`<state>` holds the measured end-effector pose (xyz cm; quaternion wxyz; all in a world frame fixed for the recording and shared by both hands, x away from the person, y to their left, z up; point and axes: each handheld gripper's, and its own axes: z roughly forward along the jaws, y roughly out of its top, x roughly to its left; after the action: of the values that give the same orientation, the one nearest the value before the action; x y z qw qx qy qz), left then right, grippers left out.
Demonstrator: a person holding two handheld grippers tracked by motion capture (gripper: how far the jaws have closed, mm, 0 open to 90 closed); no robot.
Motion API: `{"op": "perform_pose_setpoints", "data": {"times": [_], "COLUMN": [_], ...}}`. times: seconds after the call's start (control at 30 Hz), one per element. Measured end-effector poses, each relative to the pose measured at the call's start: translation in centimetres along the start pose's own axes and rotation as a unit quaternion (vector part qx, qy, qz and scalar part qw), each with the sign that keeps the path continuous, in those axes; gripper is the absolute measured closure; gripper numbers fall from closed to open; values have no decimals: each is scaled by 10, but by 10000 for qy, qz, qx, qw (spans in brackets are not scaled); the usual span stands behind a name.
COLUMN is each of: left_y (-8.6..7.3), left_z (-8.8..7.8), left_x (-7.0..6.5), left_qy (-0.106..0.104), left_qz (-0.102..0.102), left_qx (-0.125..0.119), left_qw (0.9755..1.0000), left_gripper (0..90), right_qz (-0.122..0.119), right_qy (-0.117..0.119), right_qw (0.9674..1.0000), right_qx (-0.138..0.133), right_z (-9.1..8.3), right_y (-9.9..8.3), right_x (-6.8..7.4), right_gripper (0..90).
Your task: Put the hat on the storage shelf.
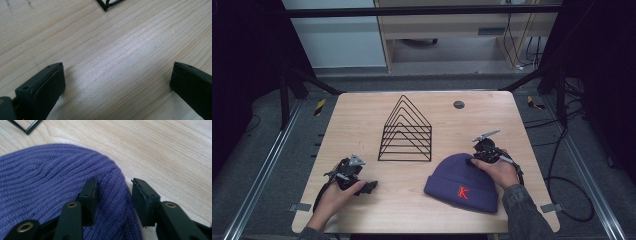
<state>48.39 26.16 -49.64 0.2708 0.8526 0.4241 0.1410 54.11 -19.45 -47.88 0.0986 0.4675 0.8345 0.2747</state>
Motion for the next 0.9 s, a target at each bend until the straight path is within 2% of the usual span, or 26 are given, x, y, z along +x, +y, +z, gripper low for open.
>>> {"op": "perform_pose_setpoints", "data": {"times": [0.27,0.4,0.57,0.63,0.77,0.83,0.9], "left_y": [0,1,3,4,6,7,7], "left_z": [0,0,0,-1,-5,-8,-11], "left_x": [0,0,-2,-4,-7,-7,-7], "left_qy": [-6,1,-61,-112,-164,-146,-178], "left_qz": [5,27,114,166,172,126,63], "left_qx": [-6,21,29,-32,-217,-257,-284], "left_qw": [10000,10000,9999,9998,9995,9995,9994], "left_gripper": [0,0,0,38,28,28,36], "right_qz": [-129,-220,-323,-421,-777,-815,-953], "right_qy": [179,185,113,87,-21,-26,-33], "right_qw": [9998,9996,9992,9984,9952,9945,9921], "right_qx": [5,35,-221,-364,-598,-653,-815], "right_z": [-1,-5,-24,-34,-57,-62,-72], "right_y": [-2,-2,-1,-1,2,3,6], "right_x": [1,5,13,18,30,33,38], "right_gripper": [758,784,794,797,799,799,801]}}
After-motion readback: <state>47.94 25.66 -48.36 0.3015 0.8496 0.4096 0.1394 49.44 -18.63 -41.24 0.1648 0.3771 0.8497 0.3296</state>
